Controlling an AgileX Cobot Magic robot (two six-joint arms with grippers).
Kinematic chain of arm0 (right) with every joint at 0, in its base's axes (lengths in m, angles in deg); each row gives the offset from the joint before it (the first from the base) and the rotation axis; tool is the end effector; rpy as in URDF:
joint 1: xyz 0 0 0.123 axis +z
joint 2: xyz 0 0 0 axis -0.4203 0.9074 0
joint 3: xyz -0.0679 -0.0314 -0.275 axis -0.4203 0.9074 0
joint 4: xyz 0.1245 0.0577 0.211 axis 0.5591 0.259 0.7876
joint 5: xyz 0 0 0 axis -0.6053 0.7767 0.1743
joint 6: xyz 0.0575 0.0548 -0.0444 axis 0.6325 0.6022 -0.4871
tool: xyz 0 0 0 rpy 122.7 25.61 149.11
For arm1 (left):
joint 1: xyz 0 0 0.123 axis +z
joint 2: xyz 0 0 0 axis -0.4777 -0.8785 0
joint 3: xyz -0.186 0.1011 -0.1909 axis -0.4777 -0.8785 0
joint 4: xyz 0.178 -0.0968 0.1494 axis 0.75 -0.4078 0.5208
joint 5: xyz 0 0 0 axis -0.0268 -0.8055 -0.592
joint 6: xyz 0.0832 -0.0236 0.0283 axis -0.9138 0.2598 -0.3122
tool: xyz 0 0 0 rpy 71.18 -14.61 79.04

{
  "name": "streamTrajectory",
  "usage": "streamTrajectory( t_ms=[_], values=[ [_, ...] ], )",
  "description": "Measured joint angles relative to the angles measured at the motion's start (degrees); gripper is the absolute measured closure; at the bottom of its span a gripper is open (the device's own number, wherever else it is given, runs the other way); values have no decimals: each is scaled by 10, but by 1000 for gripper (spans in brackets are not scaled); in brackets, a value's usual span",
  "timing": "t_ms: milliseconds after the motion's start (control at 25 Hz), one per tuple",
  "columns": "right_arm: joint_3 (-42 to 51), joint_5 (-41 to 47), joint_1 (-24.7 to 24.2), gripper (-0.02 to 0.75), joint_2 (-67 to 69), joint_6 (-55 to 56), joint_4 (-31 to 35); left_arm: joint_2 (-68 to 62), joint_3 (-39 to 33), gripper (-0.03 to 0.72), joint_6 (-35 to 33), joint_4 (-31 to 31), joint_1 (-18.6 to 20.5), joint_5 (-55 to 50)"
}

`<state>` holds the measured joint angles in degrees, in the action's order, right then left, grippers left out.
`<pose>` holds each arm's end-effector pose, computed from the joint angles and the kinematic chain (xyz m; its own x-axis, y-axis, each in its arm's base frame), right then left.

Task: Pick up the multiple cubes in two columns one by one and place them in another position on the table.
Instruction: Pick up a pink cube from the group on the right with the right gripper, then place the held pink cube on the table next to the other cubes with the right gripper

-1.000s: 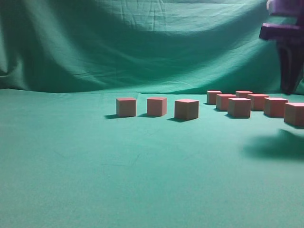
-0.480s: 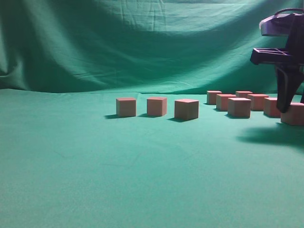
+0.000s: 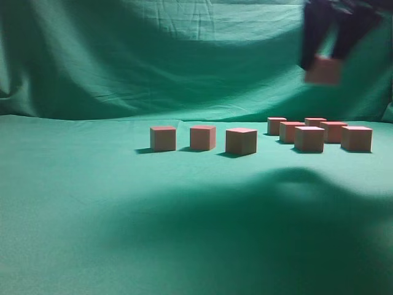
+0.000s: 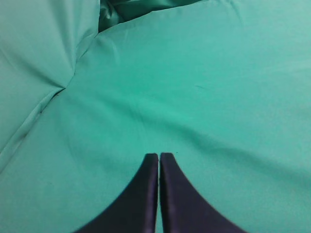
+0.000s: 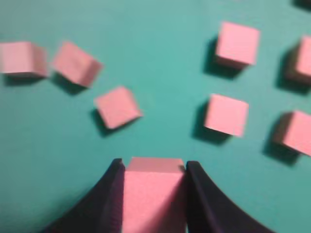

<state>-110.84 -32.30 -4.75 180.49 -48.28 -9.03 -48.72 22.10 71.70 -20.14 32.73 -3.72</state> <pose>0.3318 0.1312 0.2581 -0.9012 -0.2326 -0.3658 -0.2956 0.9469 0.1262 0.0509 0.0170 0.1759 -0.3064 0.2754 -0.9112 -0.1268 0.9369 0.3258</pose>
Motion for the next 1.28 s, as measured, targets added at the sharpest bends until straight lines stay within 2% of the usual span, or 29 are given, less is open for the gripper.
streamTrajectory(
  t_ms=[280, 440, 720, 1280],
  values=[
    [-144, 43, 165, 486, 57, -76, 16, 0, 0, 688, 0, 0, 0, 0],
    [-229, 68, 222, 486, 143, -159, 18, 0, 0, 688, 0, 0, 0, 0],
    [-335, 120, 241, 486, 269, -311, 13, 0, 0, 688, 0, 0, 0, 0],
    [-345, 87, 241, 486, 303, -525, -8, 0, 0, 688, 0, 0, 0, 0]
  ],
)
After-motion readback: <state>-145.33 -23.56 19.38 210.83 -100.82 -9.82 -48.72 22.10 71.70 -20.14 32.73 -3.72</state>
